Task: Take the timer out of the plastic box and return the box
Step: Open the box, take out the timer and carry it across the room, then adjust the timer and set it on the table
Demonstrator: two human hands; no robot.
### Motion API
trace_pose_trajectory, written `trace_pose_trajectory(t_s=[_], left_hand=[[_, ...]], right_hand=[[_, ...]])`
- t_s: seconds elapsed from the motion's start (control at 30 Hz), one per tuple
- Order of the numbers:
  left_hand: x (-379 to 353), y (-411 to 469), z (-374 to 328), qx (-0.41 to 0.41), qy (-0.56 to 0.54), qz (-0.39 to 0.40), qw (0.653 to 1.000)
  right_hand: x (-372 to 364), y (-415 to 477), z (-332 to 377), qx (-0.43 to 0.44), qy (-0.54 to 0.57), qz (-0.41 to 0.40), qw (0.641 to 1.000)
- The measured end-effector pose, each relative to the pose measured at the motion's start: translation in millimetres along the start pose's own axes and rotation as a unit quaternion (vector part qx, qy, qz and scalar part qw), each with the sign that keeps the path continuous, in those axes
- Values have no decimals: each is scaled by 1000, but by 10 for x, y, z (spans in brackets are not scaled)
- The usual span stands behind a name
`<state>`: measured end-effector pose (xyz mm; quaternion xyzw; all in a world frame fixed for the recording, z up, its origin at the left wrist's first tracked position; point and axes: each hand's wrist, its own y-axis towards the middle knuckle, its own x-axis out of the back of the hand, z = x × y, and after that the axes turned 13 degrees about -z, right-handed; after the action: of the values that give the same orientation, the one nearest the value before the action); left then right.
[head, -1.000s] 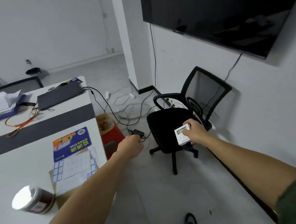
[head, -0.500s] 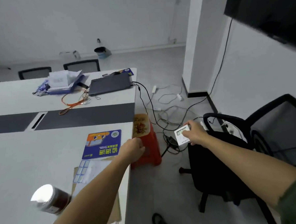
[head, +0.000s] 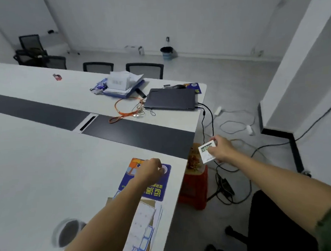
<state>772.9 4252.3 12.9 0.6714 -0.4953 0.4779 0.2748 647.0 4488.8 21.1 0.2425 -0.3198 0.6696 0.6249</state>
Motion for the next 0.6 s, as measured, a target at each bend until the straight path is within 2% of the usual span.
trace_pose_trajectory(t_s=[0.27,0.37,0.6], left_hand=[[140,581,404,149,-10,-46,988],[235,772,460,234,-27,-72,969],[311,681,618,351,-77,-124,925]], right_hand=[[-803,1066,733,100,3,138,985],[-1003,1424,1166,148,-11,195,969],[-1505,1616,1859,235,-41,282,929]])
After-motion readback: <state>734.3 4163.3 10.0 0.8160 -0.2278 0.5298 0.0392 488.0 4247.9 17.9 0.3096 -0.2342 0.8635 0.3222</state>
